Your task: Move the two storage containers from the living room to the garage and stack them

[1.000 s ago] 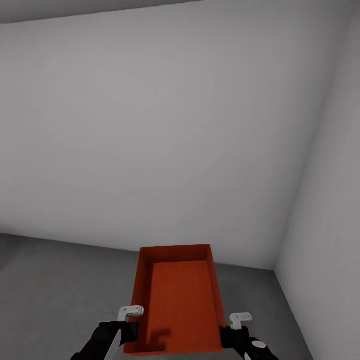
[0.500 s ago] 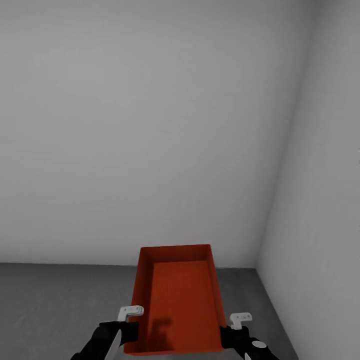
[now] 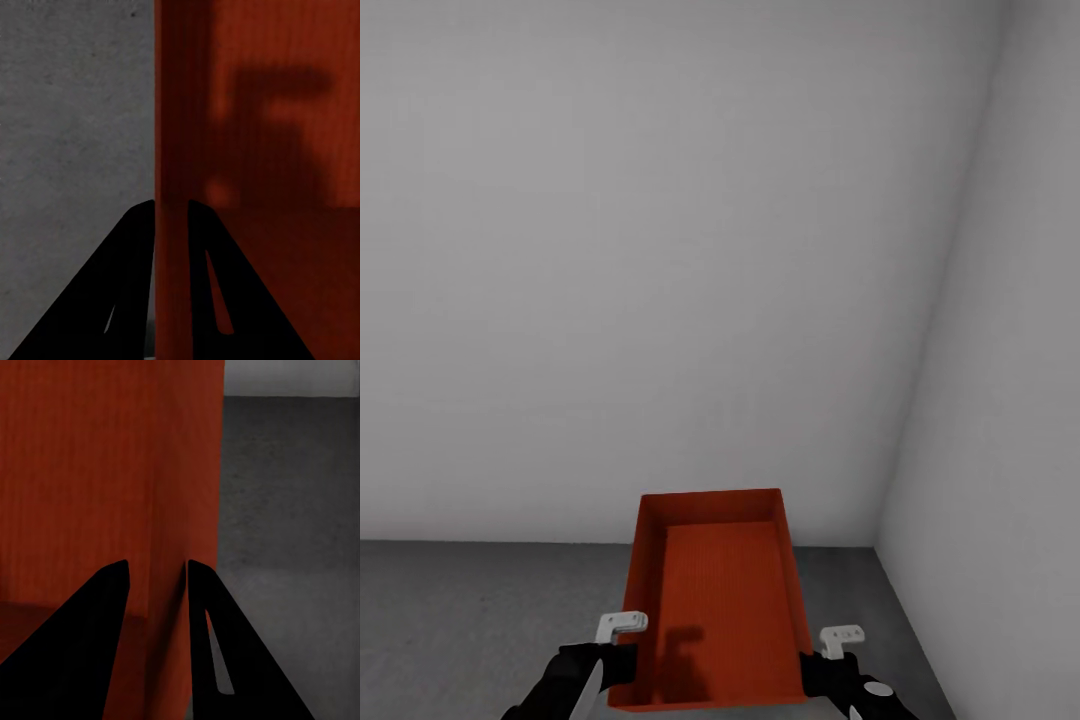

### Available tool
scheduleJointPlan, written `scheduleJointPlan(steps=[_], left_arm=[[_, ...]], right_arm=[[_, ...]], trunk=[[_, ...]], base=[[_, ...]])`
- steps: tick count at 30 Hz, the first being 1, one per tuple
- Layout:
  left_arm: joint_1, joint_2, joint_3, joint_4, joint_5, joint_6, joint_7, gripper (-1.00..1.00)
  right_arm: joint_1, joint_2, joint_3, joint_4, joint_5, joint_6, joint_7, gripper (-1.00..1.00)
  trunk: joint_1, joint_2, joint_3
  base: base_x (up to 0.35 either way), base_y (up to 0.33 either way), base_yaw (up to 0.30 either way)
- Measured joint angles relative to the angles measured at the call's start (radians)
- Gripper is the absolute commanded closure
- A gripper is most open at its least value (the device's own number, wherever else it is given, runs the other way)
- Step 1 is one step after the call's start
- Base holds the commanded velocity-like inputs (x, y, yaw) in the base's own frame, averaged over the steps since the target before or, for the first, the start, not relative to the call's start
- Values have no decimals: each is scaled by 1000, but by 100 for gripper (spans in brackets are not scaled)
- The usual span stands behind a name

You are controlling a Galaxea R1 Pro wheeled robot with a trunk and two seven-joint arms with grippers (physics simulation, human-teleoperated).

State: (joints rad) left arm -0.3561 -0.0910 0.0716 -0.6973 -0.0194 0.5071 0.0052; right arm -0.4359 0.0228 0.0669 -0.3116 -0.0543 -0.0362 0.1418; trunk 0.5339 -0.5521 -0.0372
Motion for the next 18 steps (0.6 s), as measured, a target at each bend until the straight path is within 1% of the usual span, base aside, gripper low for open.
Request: scheduleJointPlan(steps=[5, 7, 11, 18], left_arm=[[0, 0, 0, 0, 0, 0, 0, 100], [0, 2, -1, 0, 2, 0, 0, 100], [0, 0, 0, 0, -1, 0, 0, 100], [0, -1, 0, 0, -1, 0, 0, 100]], right_arm=[[0, 0, 1, 0, -1, 0, 0, 100], [0, 1, -1, 1, 0, 0, 0, 100], [0, 0, 1, 0, -1, 0, 0, 100], [0, -1, 1, 0, -1, 0, 0, 100]], trunk=[[0, 0, 0], [0, 0, 0], [0, 0, 0], [-1, 0, 0]], base=[[4, -2, 0], [123, -101, 0], [207, -172, 0], [272, -183, 0]])
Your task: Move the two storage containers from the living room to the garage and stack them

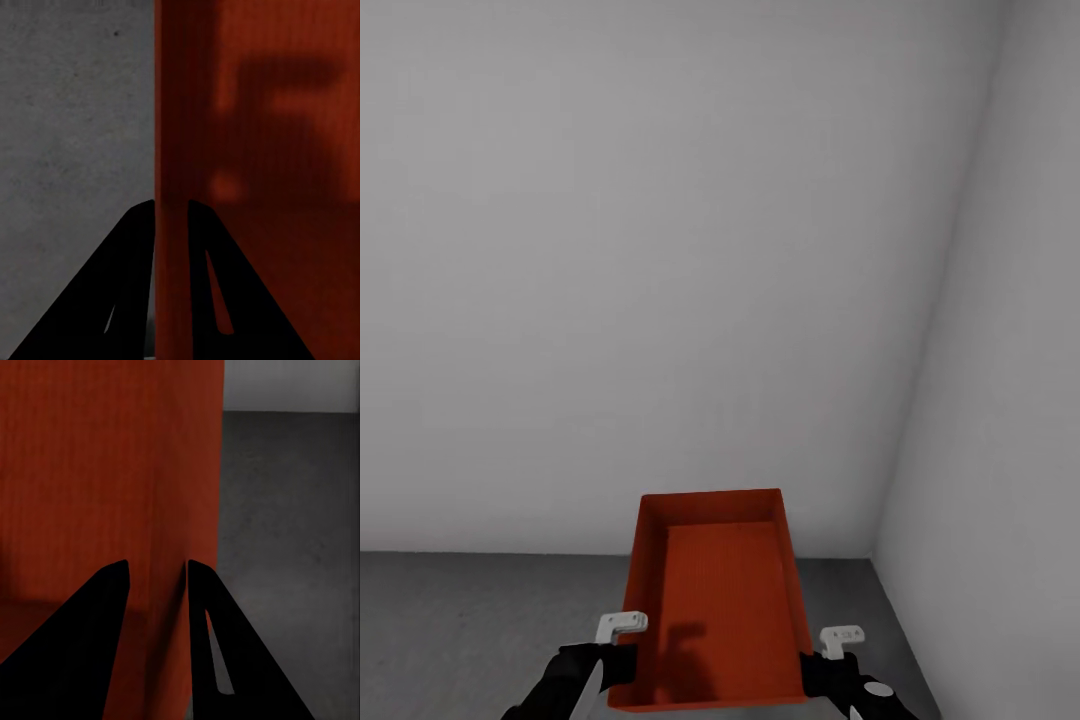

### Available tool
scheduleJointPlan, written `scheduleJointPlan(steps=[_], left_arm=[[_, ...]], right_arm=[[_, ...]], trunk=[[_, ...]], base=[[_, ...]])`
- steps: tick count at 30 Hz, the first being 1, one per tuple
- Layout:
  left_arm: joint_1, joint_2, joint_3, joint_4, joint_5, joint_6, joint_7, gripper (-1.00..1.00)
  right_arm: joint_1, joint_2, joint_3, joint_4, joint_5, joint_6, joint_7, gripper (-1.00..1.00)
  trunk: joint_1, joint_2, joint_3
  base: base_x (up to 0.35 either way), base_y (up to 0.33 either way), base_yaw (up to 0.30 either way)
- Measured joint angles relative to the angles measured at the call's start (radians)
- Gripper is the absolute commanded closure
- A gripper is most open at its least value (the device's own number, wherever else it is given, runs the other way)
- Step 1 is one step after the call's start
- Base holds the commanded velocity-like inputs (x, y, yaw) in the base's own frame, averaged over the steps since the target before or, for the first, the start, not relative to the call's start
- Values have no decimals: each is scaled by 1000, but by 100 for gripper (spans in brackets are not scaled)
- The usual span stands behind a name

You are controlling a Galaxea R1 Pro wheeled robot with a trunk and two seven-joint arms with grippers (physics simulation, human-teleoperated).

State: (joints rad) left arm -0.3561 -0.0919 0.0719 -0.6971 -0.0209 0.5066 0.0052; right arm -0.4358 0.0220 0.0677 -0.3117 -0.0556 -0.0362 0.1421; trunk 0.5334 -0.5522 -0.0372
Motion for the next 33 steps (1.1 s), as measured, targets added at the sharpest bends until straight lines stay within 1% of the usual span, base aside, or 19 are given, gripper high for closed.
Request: scheduleJointPlan(steps=[11, 17, 33], left_arm=[[0, -1, 0, 4, 1, -5, 0, 100], [0, -1, 1, 1, 0, -2, 0, 100], [0, -1, 1, 3, 0, -5, 0, 100]], right_arm=[[0, -1, 0, 0, 2, -2, 0, 100], [0, -1, 0, 0, 1, -2, 0, 100], [0, -1, 1, 0, 1, -2, 0, 100]], trunk=[[0, 0, 0], [0, 0, 0], [1, 0, 0]], base=[[297, -121, 0], [283, -57, 0], [21, -2, 0]])
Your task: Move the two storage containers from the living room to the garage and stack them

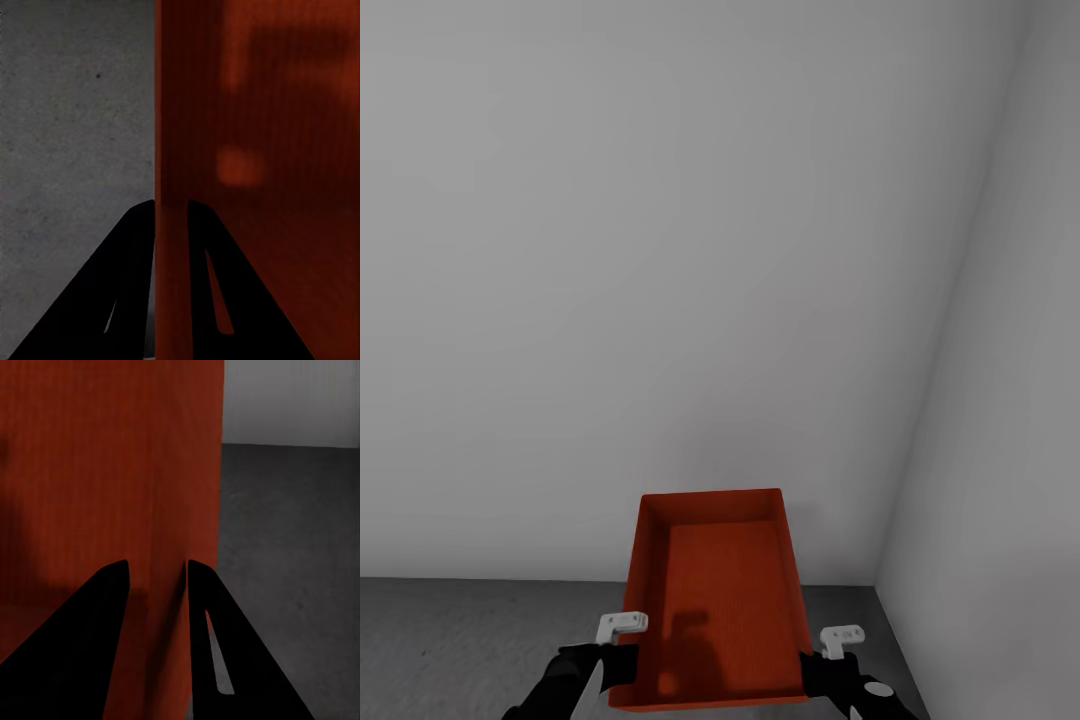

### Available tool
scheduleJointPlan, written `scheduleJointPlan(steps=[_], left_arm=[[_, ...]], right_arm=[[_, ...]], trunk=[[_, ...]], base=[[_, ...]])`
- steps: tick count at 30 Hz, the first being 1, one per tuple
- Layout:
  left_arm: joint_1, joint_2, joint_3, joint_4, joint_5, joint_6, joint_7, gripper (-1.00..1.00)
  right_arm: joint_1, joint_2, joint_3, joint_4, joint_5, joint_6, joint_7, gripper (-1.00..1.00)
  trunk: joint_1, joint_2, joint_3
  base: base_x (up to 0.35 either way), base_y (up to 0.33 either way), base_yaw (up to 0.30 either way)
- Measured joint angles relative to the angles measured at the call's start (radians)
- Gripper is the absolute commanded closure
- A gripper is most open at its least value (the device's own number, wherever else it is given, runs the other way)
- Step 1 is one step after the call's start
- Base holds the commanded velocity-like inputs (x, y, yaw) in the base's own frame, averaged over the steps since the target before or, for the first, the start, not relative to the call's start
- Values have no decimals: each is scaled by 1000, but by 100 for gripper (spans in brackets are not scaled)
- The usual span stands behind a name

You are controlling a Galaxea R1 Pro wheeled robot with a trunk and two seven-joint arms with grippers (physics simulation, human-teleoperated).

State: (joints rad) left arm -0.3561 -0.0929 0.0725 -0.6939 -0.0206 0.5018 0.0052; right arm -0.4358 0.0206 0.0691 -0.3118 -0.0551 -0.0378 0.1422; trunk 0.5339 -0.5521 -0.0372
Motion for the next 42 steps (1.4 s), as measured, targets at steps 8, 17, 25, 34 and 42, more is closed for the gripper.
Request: scheduleJointPlan(steps=[8, 17, 25, 34, 42], left_arm=[[0, 1, -1, -1, 1, 1, 0, 100], [0, -1, -1, 4, 3, -3, 3, 100], [0, -1, -1, 3, 4, -1, 3, 100], [0, -1, -1, 3, 3, -1, 3, 100], [0, -1, -1, 3, 4, -3, 3, 100]], right_arm=[[0, 1, -1, 0, 0, 0, 0, 100], [0, -2, 2, 0, -1, 1, 0, 100], [0, -1, 2, 0, -2, 1, 0, 100], [0, -2, 3, 0, -2, 1, 0, 100], [0, -1, 2, 0, -1, 0, 0, 100]], trunk=[[0, 0, 0], [0, 0, 0], [0, 0, 0], [0, 0, 0], [0, 0, 0]], base=[[0, -3, 0], [14, -207, 0], [41, -171, 0], [3, -11, 0], [0, 0, 0]])
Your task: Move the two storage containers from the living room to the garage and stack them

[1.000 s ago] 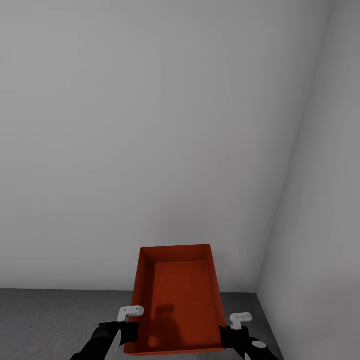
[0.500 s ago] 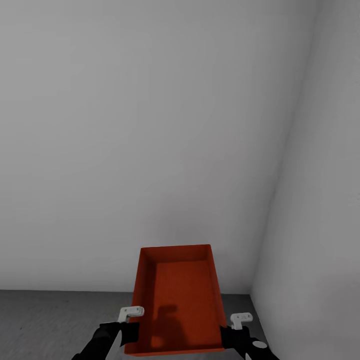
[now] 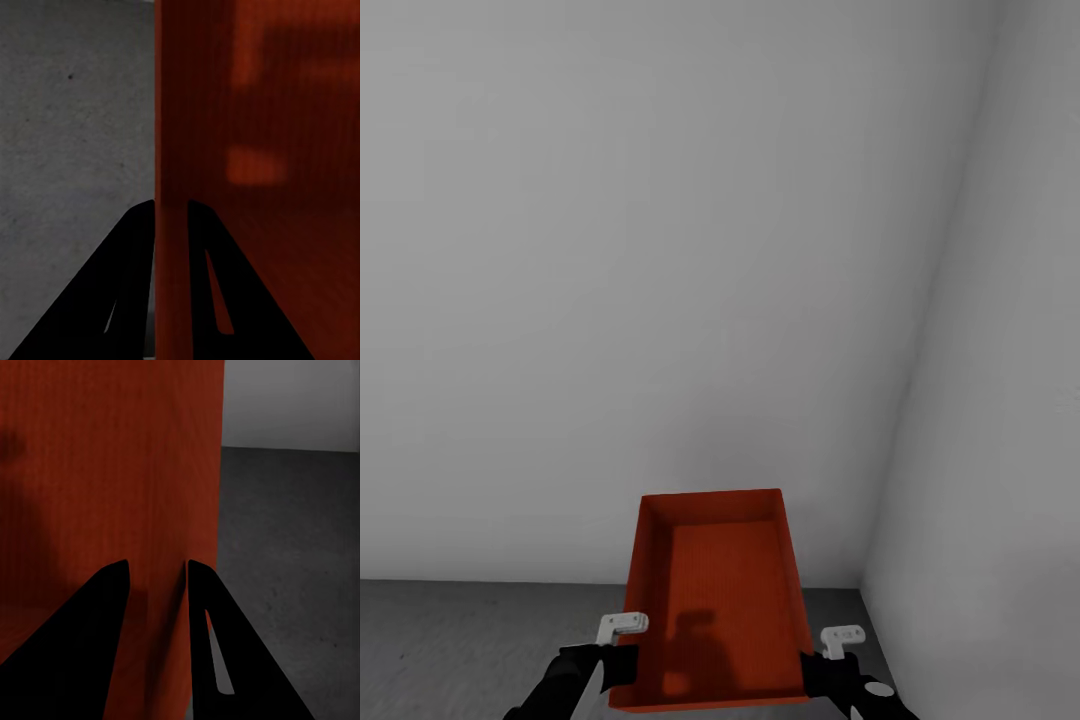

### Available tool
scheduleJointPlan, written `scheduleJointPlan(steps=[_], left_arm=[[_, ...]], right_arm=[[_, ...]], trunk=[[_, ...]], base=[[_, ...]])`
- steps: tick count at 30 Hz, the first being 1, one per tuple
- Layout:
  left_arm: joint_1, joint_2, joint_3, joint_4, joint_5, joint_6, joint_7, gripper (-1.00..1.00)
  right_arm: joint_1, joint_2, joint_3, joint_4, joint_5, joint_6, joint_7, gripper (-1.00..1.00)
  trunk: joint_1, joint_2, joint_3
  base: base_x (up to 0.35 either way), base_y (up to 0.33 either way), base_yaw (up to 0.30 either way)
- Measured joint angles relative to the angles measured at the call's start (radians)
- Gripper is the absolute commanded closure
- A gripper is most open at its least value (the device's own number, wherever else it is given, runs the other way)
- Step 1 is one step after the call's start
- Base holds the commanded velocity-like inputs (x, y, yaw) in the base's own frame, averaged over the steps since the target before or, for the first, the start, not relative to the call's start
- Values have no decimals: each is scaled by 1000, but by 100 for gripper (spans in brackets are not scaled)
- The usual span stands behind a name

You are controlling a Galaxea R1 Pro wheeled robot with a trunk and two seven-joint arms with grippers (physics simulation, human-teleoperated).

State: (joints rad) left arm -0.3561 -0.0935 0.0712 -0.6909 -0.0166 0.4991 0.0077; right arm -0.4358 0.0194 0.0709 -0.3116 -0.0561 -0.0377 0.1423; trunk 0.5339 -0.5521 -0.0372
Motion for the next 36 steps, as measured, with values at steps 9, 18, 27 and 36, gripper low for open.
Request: scheduleJointPlan(steps=[9, 18, 27, 36], left_arm=[[0, 0, 0, 2, 0, -1, 0, 100], [0, 0, 0, 0, -1, 3, 0, 100], [0, 0, 1, 2, -1, 2, 0, 100], [0, 1, 0, 1, 0, 4, 0, 100]], right_arm=[[0, 0, 0, 1, 0, 0, 0, 100], [0, 0, 0, 1, -1, 1, 0, 100], [0, 0, 0, 1, 0, 2, 0, 100], [0, 1, -1, 2, 1, 3, 0, 100]], trunk=[[0, 0, 0], [0, 0, 0], [0, 0, 0], [0, 0, -8]], base=[[0, 0, 0], [0, 0, 0], [0, 0, 0], [0, 0, 0]])
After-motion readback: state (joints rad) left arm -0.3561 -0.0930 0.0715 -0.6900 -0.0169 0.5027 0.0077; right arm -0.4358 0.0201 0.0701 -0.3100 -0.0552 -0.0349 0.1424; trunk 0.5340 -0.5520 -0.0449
